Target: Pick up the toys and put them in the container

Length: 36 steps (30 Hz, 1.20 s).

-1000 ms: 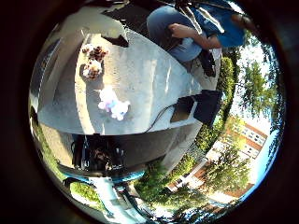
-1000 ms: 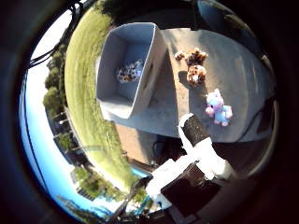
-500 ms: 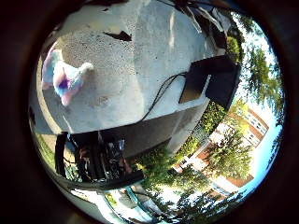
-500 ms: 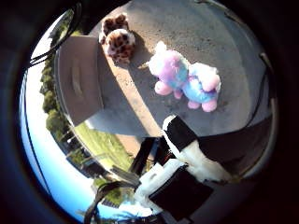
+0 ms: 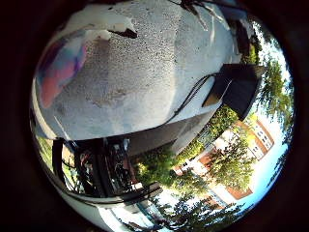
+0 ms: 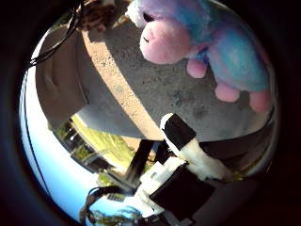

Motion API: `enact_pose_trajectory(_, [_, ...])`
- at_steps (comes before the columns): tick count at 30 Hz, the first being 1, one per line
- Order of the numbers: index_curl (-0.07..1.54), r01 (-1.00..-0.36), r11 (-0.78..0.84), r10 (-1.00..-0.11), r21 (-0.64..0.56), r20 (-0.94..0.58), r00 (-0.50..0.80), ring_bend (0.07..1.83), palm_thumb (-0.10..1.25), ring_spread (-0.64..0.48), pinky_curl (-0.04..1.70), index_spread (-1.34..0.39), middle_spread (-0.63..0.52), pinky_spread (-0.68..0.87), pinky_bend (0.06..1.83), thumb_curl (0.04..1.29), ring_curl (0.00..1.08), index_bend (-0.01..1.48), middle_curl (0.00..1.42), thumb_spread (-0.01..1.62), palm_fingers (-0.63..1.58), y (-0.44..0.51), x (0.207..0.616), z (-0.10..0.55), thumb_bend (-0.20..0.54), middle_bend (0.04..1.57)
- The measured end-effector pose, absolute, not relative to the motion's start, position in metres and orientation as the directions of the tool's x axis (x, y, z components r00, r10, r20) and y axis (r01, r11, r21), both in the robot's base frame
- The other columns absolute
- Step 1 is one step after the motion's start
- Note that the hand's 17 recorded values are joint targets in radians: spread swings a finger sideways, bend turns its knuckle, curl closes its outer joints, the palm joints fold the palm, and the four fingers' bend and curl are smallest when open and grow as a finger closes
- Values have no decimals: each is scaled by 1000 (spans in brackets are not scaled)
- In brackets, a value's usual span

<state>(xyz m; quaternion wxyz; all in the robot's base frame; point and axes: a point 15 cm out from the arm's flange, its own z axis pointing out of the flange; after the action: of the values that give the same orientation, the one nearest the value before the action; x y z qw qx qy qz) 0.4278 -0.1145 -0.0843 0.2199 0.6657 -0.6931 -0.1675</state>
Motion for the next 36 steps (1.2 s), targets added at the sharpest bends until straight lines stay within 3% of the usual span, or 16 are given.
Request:
enact_pose_trajectory(4, [255, -841, 28, -997, 540, 81, 19, 709, 512, 290, 218, 15, 32, 480, 740, 328, 324, 179, 424, 1150, 684, -103, 426, -92, -14, 374])
enact_pose_trajectory(6, [247, -840, 28, -997, 541, 80, 19, 818, 545, 224, 251, -91, -26, 468, 895, 333, 353, 169, 469, 1145, 1053, -104, 425, -93, -14, 483])
enact_pose_trajectory(8, [268, -840, 27, -997, 542, 80, 19, 971, 600, 171, 316, -174, -60, 443, 986, 344, 441, 164, 553, 1137, 1166, -104, 425, -93, -4, 625])
enact_pose_trajectory(12, [262, -840, 22, -997, 543, 78, 25, 1205, 725, 76, 411, -312, -123, 396, 1124, 389, 562, 176, 691, 1123, 1064, -101, 425, -93, 6, 828])
enact_pose_trajectory(18, [283, -843, 56, -997, 534, 69, -22, 1317, 957, -28, 553, -532, -186, 298, 1358, 495, 660, 321, 856, 1104, 1044, -115, 426, -85, 56, 993])
enact_pose_trajectory(28, [392, -778, 31, -999, 628, 46, -3, 1416, 991, -87, 696, -796, -226, 200, 1510, 604, 745, 524, 1002, 1124, 916, -104, 407, -26, 9, 1106])
enact_pose_trajectory(36, [527, -738, -99, -991, 668, -133, 12, 1483, 1001, -104, 772, -957, -239, 166, 1595, 674, 789, 598, 1072, 1155, 815, -49, 398, 54, -7, 1185])
